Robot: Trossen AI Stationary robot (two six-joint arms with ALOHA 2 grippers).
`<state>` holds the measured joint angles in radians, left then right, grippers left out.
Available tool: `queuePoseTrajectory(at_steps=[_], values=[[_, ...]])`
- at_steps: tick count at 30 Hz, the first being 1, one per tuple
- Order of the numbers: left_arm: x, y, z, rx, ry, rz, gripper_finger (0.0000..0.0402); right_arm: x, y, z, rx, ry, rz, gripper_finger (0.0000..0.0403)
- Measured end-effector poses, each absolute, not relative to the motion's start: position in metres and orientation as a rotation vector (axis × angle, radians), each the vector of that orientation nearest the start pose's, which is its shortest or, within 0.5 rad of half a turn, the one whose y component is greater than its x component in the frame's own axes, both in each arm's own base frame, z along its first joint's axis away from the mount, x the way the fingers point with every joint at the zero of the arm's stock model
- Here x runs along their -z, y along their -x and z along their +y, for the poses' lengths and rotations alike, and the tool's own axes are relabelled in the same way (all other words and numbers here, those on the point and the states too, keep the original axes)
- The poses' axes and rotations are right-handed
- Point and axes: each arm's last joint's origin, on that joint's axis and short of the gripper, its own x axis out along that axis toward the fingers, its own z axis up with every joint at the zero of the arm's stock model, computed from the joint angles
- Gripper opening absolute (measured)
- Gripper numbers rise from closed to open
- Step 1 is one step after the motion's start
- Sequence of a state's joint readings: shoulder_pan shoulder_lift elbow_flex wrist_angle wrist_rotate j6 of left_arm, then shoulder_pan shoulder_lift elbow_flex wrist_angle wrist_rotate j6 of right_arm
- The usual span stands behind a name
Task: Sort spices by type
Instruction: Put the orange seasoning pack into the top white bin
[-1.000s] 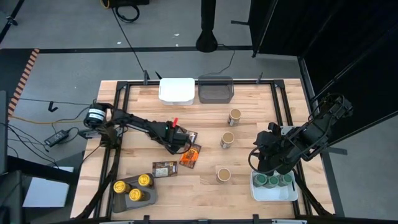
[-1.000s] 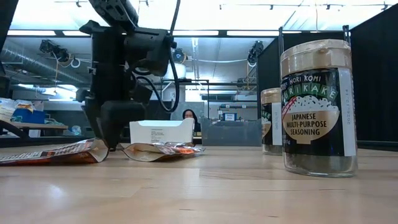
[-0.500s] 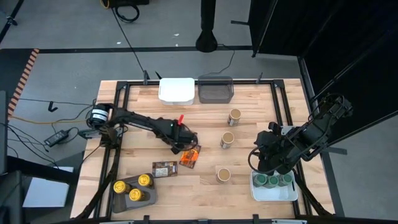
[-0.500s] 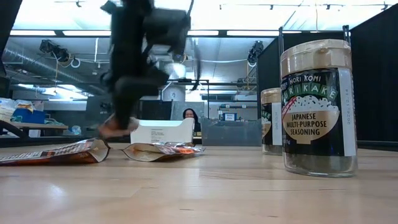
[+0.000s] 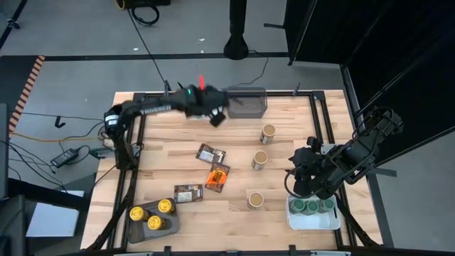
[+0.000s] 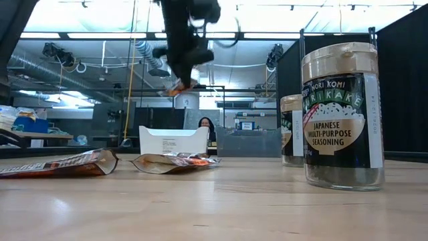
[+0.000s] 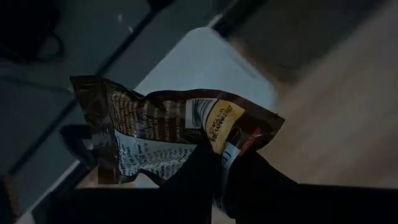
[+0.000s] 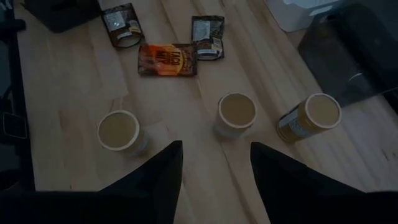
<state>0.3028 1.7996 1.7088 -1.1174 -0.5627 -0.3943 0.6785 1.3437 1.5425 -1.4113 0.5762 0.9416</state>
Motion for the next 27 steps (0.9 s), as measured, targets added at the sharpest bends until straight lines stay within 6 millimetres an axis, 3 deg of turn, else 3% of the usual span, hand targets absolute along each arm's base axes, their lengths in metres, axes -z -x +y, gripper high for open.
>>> queuePoseTrajectory(at_steps=[4,11,24,27], values=[[-0.298,-0.331,0.166,-0.897,0.218,1.101,0.0018,-0.382,-0.182,0.127,0.357,-0.152,0.896,0.0197],[-0.266,-0.311,0.202,-0.91,0.266,1.14,0.0037,-0.38,-0.182,0.127,0.358,-0.15,0.898,0.0195],[-0.267,-0.319,0.2,-0.77,0.249,1.099,0.0162,-0.355,-0.183,0.128,0.392,-0.157,0.983,0.0193],[-0.271,-0.319,0.191,-0.649,0.285,1.109,0.0191,-0.355,-0.183,0.129,0.387,-0.162,0.983,0.0193]])
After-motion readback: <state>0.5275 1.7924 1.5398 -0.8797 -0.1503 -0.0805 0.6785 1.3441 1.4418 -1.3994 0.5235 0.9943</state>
